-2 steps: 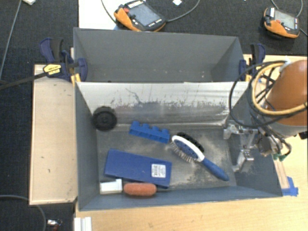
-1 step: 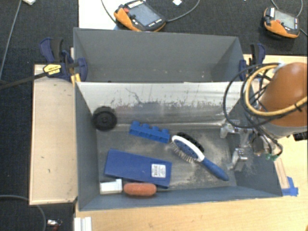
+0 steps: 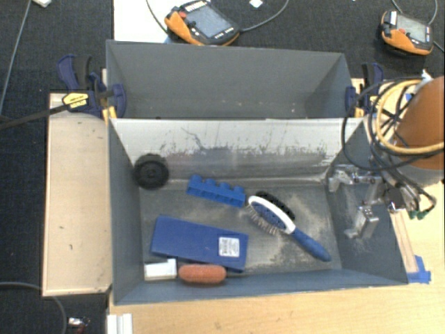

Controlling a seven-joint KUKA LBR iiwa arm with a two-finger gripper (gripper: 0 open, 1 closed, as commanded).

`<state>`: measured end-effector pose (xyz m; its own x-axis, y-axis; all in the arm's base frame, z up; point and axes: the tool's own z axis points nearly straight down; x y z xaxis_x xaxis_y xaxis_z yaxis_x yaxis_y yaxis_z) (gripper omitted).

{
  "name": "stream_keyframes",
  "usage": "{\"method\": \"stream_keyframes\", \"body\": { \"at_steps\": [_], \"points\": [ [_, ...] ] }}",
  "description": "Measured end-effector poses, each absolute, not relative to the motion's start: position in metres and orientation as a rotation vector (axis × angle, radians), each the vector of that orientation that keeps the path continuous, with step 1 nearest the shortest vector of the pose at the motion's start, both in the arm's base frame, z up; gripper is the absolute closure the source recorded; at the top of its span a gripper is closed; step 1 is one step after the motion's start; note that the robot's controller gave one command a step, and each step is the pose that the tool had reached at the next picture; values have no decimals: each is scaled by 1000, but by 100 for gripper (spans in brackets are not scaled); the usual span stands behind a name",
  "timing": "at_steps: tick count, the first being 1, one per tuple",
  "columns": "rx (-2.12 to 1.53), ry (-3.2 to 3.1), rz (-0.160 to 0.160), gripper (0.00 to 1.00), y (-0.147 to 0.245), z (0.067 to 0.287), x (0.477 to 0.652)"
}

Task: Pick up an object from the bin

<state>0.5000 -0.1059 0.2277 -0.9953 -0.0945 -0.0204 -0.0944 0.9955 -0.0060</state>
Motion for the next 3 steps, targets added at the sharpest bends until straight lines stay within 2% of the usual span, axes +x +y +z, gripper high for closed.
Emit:
{"method": "stream_keyframes", "body": {
  "at_steps": [1, 2, 3],
  "points": [
    [329, 3105, 2, 0, -46, 128, 508],
    [298, 3123, 2, 0, -39, 106, 512],
    [62, 3128, 1, 0, -23, 70, 538]
  ]
}}
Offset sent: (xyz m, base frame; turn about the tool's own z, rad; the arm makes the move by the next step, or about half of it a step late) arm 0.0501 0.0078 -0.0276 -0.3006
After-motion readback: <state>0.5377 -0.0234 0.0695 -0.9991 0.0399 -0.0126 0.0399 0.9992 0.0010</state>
